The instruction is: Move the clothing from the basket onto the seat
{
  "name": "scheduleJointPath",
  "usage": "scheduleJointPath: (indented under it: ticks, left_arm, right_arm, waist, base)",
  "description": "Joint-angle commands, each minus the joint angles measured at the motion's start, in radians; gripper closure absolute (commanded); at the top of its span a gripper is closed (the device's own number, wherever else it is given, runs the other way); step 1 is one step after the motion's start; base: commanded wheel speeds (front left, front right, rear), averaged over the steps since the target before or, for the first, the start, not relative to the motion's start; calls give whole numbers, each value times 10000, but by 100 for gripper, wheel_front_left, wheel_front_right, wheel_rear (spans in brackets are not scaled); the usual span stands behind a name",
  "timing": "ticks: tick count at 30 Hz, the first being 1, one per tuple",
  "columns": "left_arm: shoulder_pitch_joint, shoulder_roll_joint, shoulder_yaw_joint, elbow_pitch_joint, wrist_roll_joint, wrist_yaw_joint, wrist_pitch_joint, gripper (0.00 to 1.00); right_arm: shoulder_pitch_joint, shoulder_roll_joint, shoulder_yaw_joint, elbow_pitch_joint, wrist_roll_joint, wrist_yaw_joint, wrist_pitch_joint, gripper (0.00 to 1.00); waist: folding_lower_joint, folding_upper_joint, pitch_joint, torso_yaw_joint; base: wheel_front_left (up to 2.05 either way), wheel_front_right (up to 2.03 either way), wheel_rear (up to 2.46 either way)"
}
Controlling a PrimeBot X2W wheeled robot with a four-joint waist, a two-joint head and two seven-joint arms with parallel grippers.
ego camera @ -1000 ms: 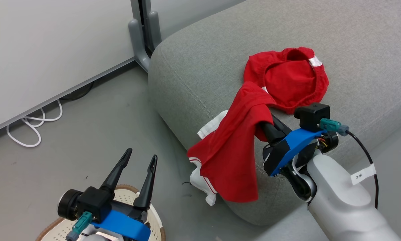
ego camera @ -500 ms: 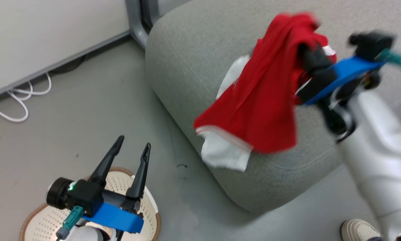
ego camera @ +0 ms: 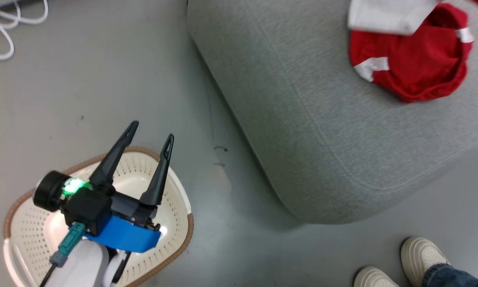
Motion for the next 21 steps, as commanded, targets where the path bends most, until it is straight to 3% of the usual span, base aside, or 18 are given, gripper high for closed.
scheduleJointPath:
  ticks: [1,7,18,19,21]
  left_arm:
    - [-222,86,-2,-54,35,-10,-2,0]
    - [-845,365,-154,-535,84,-11,172,0]
    - [-1270,632,-355,-906,104,46,285,0]
    - [-1234,639,-364,-897,90,50,275,0]
    - [-1177,647,-404,-865,53,53,258,0]
  right_arm:
    - [-92,-34,-69,48,-95,5,-20,100]
    - [84,-291,-1133,548,-1010,5,193,100]
    - [1739,601,-2274,2911,-1892,5,-474,100]
    - [1807,627,-2308,3117,-2038,5,-552,77]
    - [1879,767,-2291,3455,-2164,5,-580,0]
  waist:
    - [-1,0,512,263]
    - [-1,0,1402,605]
    - [-1,0,2182,1123]
    - [-1,0,2189,1159]
    - [-1,0,2156,1231]
  base:
    - [0,0,0]
    - [0,0,0]
    - [0,0,0]
    - [0,0,0]
    - [0,0,0]
